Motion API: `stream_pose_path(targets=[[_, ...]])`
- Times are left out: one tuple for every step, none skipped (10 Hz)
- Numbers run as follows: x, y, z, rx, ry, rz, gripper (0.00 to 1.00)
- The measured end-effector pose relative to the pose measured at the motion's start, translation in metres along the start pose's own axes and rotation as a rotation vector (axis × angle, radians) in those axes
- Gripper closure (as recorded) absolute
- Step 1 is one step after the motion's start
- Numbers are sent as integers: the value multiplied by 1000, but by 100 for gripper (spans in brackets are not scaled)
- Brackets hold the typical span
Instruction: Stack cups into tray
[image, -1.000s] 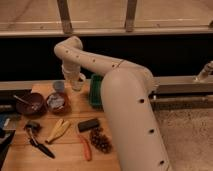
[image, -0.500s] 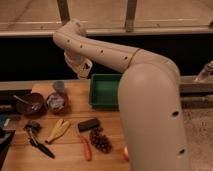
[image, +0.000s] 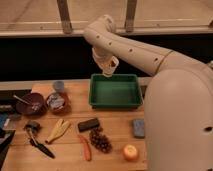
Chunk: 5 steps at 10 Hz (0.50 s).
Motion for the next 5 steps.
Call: stream_pose_path(targets=[[8, -7, 12, -5, 16, 23, 89], [18, -12, 28, -16, 34, 43, 89], [26, -12, 49, -31, 54, 60, 89], [32, -8, 72, -51, 76, 74, 89], [34, 0, 89, -71, 92, 82, 89]])
